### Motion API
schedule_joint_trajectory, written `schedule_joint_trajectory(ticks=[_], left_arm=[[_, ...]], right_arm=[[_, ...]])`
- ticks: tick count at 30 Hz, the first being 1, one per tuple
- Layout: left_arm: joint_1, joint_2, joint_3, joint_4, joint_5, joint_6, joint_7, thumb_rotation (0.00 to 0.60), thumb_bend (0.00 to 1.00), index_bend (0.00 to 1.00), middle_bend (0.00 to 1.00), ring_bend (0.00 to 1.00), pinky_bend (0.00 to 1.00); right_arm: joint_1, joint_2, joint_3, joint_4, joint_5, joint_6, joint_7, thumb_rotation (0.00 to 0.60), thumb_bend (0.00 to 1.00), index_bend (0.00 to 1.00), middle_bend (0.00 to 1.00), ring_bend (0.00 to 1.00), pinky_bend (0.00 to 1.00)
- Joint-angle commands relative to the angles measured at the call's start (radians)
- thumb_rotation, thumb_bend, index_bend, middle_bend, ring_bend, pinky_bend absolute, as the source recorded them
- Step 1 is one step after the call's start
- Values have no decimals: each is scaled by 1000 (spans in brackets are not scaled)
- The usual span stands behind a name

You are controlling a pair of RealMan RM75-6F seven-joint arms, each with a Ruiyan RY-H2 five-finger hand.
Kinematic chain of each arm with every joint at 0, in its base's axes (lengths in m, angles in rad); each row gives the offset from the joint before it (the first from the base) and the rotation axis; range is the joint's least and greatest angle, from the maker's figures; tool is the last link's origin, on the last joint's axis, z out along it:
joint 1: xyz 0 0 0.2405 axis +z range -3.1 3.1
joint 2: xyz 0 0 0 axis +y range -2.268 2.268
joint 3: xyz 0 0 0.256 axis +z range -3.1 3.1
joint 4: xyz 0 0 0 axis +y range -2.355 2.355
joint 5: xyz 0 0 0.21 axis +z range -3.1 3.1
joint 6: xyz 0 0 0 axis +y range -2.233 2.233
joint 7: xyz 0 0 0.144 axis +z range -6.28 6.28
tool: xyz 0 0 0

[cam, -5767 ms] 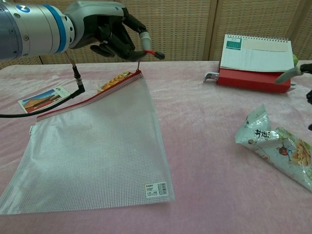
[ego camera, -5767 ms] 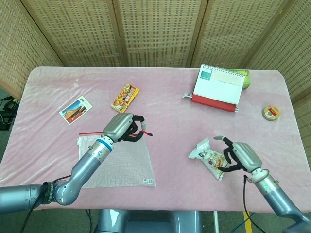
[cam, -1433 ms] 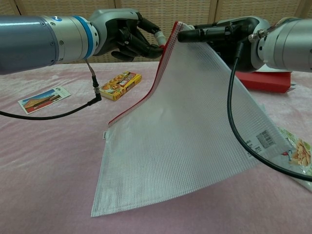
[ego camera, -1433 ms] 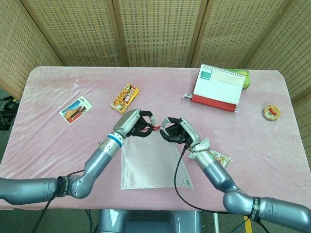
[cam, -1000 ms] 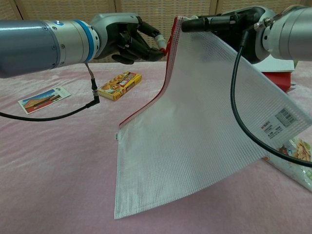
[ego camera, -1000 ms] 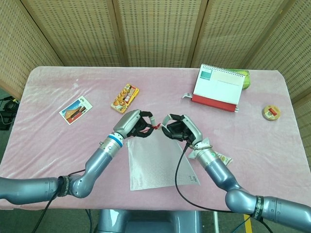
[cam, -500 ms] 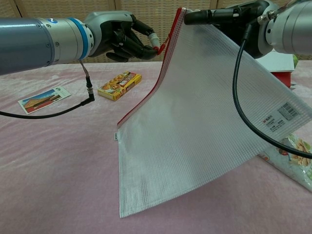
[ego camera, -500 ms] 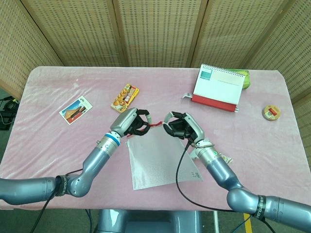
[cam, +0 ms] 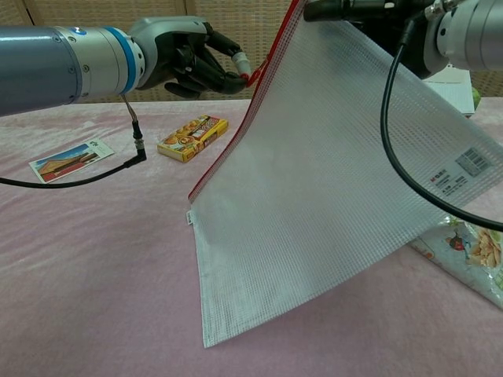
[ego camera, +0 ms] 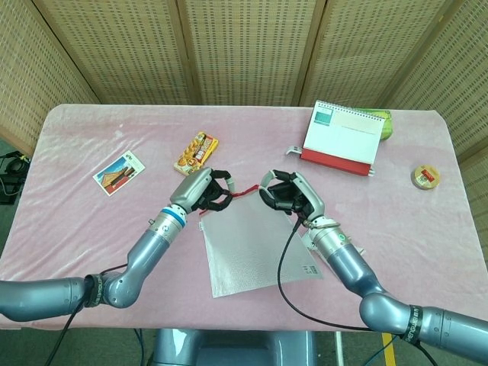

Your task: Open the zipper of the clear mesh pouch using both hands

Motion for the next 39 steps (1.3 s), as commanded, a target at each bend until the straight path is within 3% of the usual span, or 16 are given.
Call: schedule_joint_trajectory(ticks=[1,39], left_arm=[[2,3,1,2,0,-1,-2,600,558,888,989,962,1000],[94,92,31,136,4,-75,-92,600,565,888,989,962,1000]], right_arm=[[-2,3,3,-1,1,0,4,600,818,738,990,972,1000],[-65,-4,68,59,50,99,93,600,819,737,990,972,1000]])
